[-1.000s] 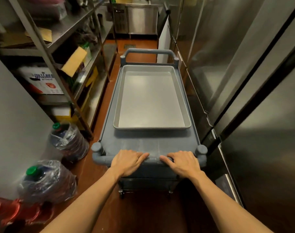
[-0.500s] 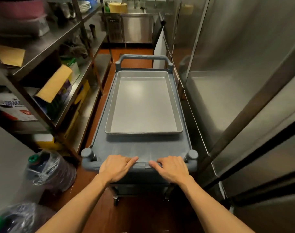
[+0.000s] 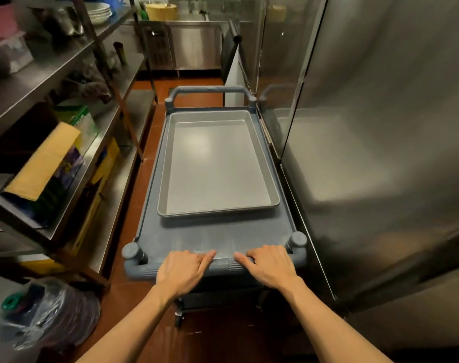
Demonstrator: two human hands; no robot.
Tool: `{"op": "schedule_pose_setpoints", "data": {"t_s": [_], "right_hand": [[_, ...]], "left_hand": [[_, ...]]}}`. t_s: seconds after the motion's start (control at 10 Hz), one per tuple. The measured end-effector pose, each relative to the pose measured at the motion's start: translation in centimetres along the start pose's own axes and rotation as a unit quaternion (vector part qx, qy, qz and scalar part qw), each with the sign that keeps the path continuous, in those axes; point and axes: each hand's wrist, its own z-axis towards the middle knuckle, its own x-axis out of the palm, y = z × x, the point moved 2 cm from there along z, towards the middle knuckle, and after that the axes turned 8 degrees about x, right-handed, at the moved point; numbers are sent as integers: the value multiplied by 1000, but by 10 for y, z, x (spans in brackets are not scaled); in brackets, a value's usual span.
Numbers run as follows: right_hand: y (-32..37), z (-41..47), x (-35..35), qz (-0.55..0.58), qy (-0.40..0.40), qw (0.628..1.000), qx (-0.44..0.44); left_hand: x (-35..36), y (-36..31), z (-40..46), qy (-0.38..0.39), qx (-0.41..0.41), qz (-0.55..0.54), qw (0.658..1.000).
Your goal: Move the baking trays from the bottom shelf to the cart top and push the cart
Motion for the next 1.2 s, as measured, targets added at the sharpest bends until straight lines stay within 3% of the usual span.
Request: {"op": "schedule_pose_setpoints", "data": {"t_s": [0.2, 0.3, 0.6, 0.8, 0.9, 1.0, 1.2], "right_hand": [[-12, 23, -1, -51, -46, 997, 18], [-20, 27, -1, -80, -49, 993, 71], [-20, 24, -4, -91, -61, 991, 80], [-24, 23, -4, -97, -63, 992, 44], [-28, 20, -9, -70, -57, 995, 32], [-36, 14, -16, -22, -31, 997, 63], [-30, -18, -56, 123, -9, 981, 148]], "left_hand": [[1, -3, 27, 1, 1, 14, 1000], [1, -12, 34, 4, 7, 24, 1000], [-1, -17, 36, 16, -2, 27, 1000], [-6, -24, 30, 3, -65, -92, 994], [-18, -38, 19, -63, -158, -278, 945], [-40, -44, 0, -115, -219, -434, 866], [-125, -43, -45, -231, -204, -526, 793]]}}
